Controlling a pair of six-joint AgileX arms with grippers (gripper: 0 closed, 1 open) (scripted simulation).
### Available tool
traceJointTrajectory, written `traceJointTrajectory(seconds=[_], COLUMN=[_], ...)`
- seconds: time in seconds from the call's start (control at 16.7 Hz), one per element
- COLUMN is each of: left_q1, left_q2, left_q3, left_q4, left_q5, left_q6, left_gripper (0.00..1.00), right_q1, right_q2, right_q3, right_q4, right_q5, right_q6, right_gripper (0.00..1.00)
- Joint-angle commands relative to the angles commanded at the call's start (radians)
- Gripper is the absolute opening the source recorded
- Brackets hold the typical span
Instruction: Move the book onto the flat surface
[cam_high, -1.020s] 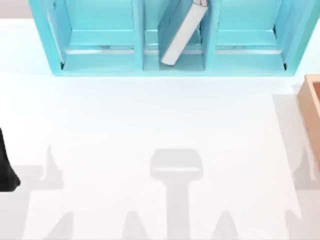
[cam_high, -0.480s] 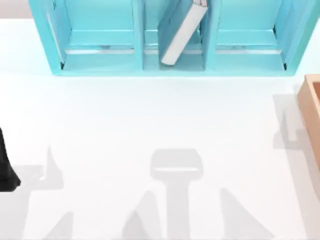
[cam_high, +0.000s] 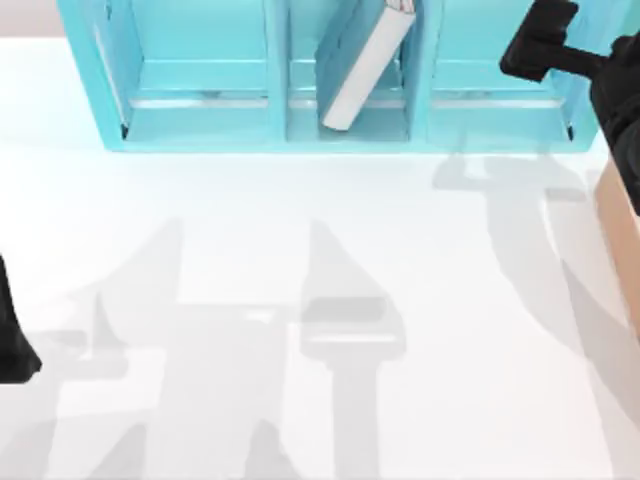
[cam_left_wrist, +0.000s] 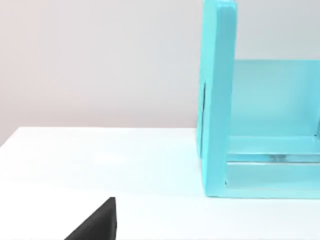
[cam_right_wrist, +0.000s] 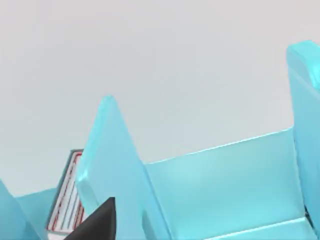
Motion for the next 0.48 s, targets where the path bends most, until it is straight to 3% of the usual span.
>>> traceJointTrajectory(seconds=[0.48], left_q1=[0.0], left_q2=[0.0], left_q3=[0.0], left_q4=[0.0], left_q5=[0.0], left_q6=[0.0], left_gripper=[1.0], right_q1=[0.207], right_q2=[0.704], right_q3=[0.341], right_q4=[0.278], right_q5=[0.191], right_q6=[0.146], right_gripper=[1.0])
